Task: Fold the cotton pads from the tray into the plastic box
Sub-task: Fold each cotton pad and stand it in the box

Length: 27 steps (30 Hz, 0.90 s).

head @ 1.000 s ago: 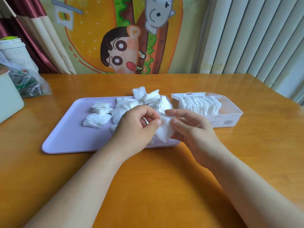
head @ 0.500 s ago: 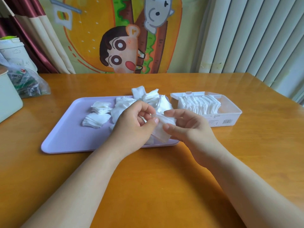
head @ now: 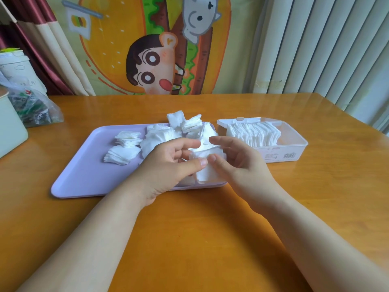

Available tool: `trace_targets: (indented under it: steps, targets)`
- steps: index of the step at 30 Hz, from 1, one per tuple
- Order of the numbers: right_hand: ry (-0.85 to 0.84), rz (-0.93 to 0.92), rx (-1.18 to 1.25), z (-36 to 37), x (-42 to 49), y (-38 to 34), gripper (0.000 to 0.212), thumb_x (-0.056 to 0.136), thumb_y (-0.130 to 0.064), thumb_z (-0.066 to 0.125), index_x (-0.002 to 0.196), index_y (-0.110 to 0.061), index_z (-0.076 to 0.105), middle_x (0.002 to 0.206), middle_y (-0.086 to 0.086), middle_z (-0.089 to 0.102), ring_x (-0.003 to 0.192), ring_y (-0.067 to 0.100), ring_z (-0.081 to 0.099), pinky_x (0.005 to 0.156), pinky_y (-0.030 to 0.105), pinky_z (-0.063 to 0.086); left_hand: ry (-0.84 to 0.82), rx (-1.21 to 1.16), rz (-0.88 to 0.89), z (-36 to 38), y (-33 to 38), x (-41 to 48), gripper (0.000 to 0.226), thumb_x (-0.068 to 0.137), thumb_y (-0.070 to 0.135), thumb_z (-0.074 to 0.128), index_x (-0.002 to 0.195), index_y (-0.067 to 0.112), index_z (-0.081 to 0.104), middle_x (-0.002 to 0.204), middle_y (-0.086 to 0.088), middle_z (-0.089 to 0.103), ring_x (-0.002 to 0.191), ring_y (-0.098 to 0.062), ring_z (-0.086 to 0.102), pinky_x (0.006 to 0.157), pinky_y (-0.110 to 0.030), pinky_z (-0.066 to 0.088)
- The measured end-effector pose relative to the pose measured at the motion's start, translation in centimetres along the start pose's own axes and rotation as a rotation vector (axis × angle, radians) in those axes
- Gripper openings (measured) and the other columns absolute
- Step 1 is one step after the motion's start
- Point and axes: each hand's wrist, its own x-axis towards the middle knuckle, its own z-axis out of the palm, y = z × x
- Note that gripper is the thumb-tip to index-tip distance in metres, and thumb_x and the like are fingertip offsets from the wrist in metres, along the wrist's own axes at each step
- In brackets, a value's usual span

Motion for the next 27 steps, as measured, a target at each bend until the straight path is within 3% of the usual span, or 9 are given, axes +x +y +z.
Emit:
trace_targets:
  steps: [3,6,9,11,15,18,21,24,27]
  targets:
    - [0.014,0.021,0.030,0.0,0.0,-0.2,0.031,0.099,-0.009,0.072,0.128,-0.021,0.070,0.083,-0.015,0.070,0.081,0.005,0.063,0.076,0.022,0.050,0.049,-0.072,-0.039,-0.2,0.1,0.4,0.021,0.099,0.027,0.069,0.118,0.025,0.075,0.089,0.002,0.073,0.073,-0.013,0.064,0.052,-0.023,0.035]
    - [0.042,0.029,0.051,0.0,0.0,-0.3,0.030,0.098,-0.010,0.075,0.125,-0.022,0.071,0.093,-0.003,0.072,0.088,0.010,0.065,0.082,0.027,0.054,0.105,-0.195,-0.074,-0.6,0.3,0.6,0.024,0.102,0.032,0.060,0.114,0.018,0.076,0.090,-0.005,0.076,0.074,-0.021,0.064,0.053,-0.033,0.030]
    - [0.076,0.058,0.057,-0.1,0.0,-0.6,0.033,0.093,-0.015,0.080,0.123,-0.024,0.072,0.096,0.001,0.075,0.088,0.009,0.066,0.080,0.024,0.054,0.107,-0.012,0.005,-0.1,0.4,0.1,0.018,0.096,0.032,0.073,0.114,0.027,0.075,0.093,0.005,0.076,0.075,-0.012,0.067,0.056,-0.027,0.047]
    - [0.058,0.085,0.108,-0.3,0.0,-0.8,0.038,0.091,-0.015,0.082,0.127,-0.021,0.069,0.099,0.004,0.080,0.090,0.011,0.072,0.080,0.023,0.054,0.088,0.057,0.056,0.5,0.1,-0.1,0.025,0.091,0.026,0.081,0.115,0.030,0.076,0.095,0.005,0.076,0.079,-0.015,0.069,0.072,-0.031,0.062]
    - [0.038,0.133,0.234,-0.4,0.1,-0.7,0.037,0.096,-0.009,0.074,0.132,-0.013,0.066,0.114,0.019,0.078,0.110,0.041,0.074,0.100,0.050,0.059,0.163,0.008,0.096,0.8,-0.3,0.2,0.024,0.092,0.019,0.080,0.112,0.031,0.077,0.100,-0.001,0.079,0.091,-0.028,0.074,0.075,-0.028,0.063]
    - [0.079,0.154,0.237,-0.5,0.2,-0.1,0.031,0.099,-0.007,0.071,0.129,-0.013,0.070,0.121,0.025,0.074,0.121,0.053,0.063,0.106,0.066,0.051,0.254,0.037,0.142,0.7,-0.5,0.3,0.018,0.087,0.022,0.084,0.100,0.033,0.078,0.088,0.004,0.076,0.069,-0.021,0.066,0.068,-0.029,0.055]
    - [0.078,0.163,0.263,-0.6,0.3,-0.1,0.033,0.096,-0.009,0.073,0.128,-0.016,0.072,0.118,0.024,0.074,0.113,0.051,0.067,0.106,0.072,0.047,0.313,0.043,0.179,0.9,-0.5,0.3,0.008,0.087,0.027,0.084,0.090,0.032,0.081,0.059,-0.004,0.064,0.060,-0.016,0.059,0.060,-0.027,0.046]
    - [-0.002,0.182,0.339,-0.4,0.1,-0.7,0.038,0.102,-0.003,0.064,0.136,-0.020,0.067,0.106,0.008,0.074,0.105,0.031,0.071,0.102,0.063,0.055,0.346,-0.042,0.200,1.0,-0.2,0.2,0.010,0.087,0.019,0.084,0.088,0.029,0.083,0.068,-0.008,0.073,0.060,-0.010,0.064,0.065,-0.027,0.054]
    - [-0.097,0.208,0.407,-0.1,-0.2,-1.1,0.034,0.107,0.002,0.051,0.134,-0.012,0.066,0.111,0.012,0.076,0.106,0.032,0.076,0.087,0.043,0.064,0.335,-0.136,0.179,0.9,0.1,0.2,0.013,0.087,0.012,0.082,0.086,0.025,0.084,0.081,-0.005,0.079,0.066,-0.016,0.069,0.063,-0.030,0.057]
